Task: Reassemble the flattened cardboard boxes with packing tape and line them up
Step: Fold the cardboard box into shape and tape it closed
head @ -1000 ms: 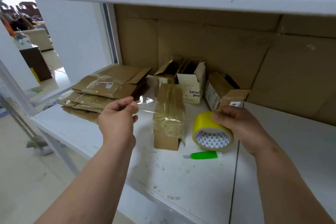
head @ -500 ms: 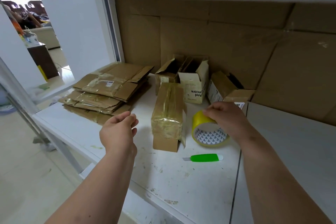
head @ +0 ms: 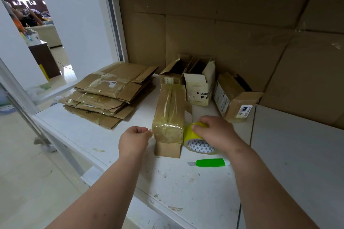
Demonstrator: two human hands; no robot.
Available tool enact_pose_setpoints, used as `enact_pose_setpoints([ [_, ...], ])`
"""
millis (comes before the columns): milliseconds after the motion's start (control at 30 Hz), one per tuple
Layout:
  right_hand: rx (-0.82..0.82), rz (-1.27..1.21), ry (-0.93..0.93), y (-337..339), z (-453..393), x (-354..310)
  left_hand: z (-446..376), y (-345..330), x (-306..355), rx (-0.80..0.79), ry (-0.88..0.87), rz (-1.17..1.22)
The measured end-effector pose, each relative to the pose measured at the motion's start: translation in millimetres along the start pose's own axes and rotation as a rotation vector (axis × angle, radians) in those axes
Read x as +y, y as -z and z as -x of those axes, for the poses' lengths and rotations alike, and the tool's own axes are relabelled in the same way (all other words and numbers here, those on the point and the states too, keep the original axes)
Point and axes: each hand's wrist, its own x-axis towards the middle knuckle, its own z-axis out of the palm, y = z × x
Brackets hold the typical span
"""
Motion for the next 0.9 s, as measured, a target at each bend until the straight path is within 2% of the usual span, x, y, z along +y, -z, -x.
enact_pose_setpoints([
  [167, 0.018, 0.121, 0.043, -5, -2, -12, -8, 0, 5, -0.034, -0.086, -0.266],
  [267, 0.028, 0.155, 0.047, -9, -4, -15, -8, 3, 4, -0.062, -0.185, -0.339],
  [367, 0.032, 0.165, 0.037, -8, -5, -14, -5, 5, 0, -0.155, -0.312, -0.303],
  [567, 0.059, 0.149, 0.100, -12, -4, -12, -6, 21, 7, -0.259, -0.309, -0.155],
  [700, 0.149, 0.297, 0.160, -11, -5, -15, -8, 22, 15, -0.282, -0.405, -0.265],
  [900, 0.182, 0.362, 0.180, -15, -4, -17, -14, 21, 23, -0.296, -0.570, -0.468],
])
